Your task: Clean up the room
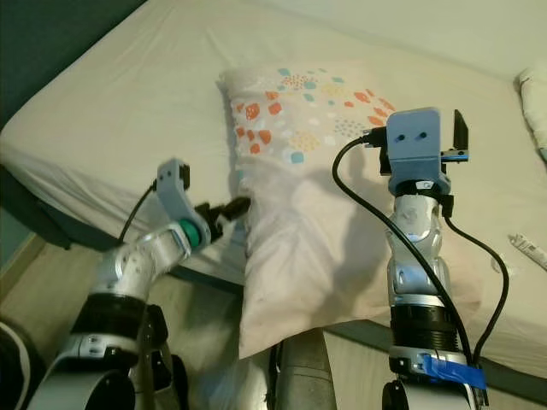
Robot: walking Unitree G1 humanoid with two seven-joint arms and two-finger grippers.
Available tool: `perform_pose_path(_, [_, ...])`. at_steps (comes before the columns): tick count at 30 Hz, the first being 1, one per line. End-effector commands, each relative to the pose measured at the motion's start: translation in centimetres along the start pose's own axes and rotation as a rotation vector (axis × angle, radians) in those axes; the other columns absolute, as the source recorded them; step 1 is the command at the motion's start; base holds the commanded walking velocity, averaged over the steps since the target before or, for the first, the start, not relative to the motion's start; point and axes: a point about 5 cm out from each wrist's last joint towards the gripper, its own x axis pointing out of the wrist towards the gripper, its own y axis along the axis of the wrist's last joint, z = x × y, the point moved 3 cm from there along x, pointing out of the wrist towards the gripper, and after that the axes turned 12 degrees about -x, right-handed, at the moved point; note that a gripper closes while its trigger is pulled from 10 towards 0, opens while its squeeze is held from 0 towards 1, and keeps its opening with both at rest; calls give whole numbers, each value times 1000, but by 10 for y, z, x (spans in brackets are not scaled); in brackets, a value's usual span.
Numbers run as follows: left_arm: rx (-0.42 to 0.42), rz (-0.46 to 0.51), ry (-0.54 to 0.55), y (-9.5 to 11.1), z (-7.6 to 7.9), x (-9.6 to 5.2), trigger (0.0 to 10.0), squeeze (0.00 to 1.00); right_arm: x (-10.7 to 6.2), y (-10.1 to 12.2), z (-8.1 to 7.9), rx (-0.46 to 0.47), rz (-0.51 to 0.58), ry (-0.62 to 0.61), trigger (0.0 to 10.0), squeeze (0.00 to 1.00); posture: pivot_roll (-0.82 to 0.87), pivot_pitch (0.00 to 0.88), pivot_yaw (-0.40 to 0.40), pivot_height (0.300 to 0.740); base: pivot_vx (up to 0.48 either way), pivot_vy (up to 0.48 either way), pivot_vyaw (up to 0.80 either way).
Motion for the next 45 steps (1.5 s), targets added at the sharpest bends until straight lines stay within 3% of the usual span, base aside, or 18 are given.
perform_pose_path(1, [-140, -112, -172, -41, 55, 15, 10000, 1000, -2, -8, 5, -26, -26, -17, 10000, 749, -56, 198, -19, 583, 0, 0, 0])
perform_pose_path(2, [-169, -124, -230, -41, 67, 14, 10000, 1000, -2, -9, 5, -23, -25, -19, 10000, 0, -57, 198, -16, 583, 0, 0, 0])
perform_pose_path(6, [-188, -133, -271, -40, 75, 13, 10000, 1000, -2, -8, 4, -14, -22, -17, 10000, 0, -55, 197, -15, 583, 0, 0, 0])
perform_pose_path(7, [-198, -137, -288, -38, 77, 13, 10000, 0, -2, -8, 2, 14, -24, -16, 10000, 0, -55, 196, -13, 583, 0, 0, 0])
perform_pose_path(12, [-200, -183, -309, -41, 73, 7, 10000, 0, -4, -8, 0, 56, -31, -19, 10000, 0, -49, 194, -5, 583, 0, 0, 0])
perform_pose_path(20, [-138, -417, -276, -103, 53, -18, 10000, 0, -5, -7, -2, 79, -31, -18, 10000, 0, -43, 187, -4, 583, 0, 0, 0])
perform_pose_path(26, [-109, -458, -278, -116, 54, -21, 10000, 0, -5, -6, -4, 94, -29, -10, 10000, 0, -44, 185, -4, 583, 0, 0, 0])
perform_pose_path(27, [-109, -475, -272, -122, 53, -22, 10000, 0, -4, -5, -6, 123, -30, -5, 10000, 0, -45, 181, -3, 583, 0, 0, 0])
perform_pose_path(28, [-112, -485, -248, -128, 49, -19, 10000, 0, -4, 0, -12, 309, -39, 38, 10000, 0, -54, 181, -3, 583, 0, 0, 0])
perform_pose_path(30, [-112, -485, -248, -128, 49, -19, 10000, 0, -4, 0, -12, 309, -39, 38, 10000, 0, -54, 181, -3, 583, 0, 0, 0])
perform_pose_path(32, [-136, -486, -213, -134, 44, -14, 10000, 0, -4, 24, -18, 689, 28, 125, 10000, 0, -60, 183, -3, 583, 0, 0, 0])
perform_pose_path(33, [-136, -486, -213, -134, 44, -14, 10000, 0, -4, 24, -18, 689, 28, 125, 10000, 0, -60, 183, -3, 583, 0, 0, 0])
perform_pose_path(36, [-161, -479, -224, -130, 45, -16, 10000, 0, -12, 55, -24, 1009, 124, 320, 10000, 0, -62, 184, -1, 583, 0, 0, 0])
perform_pose_path(39, [-165, -482, -247, -130, 49, -21, 10000, 0, -16, 61, -25, 1087, 130, 370, 10000, 0, -60, 185, 0, 583, 0, 0, 0])
perform_pose_path(42, [-173, -483, -273, -129, 53, -24, 10000, 0, -15, 57, -24, 1096, 107, 350, 10000, 0, -60, 185, 0, 583, 0, 0, 0])
perform_pose_path(43, [-185, -480, -287, -129, 55, -25, 7451, 0, -15, 52, -24, 1090, 92, 340, 10000, 0, -58, 187, 1, 583, 0, 0, 0])
perform_pose_path(45, [-193, -478, -295, -128, 56, -26, 7451, 0, -14, 50, -24, 1084, 84, 336, 10000, 0, -57, 188, 1, 583, 0, 0, 0])
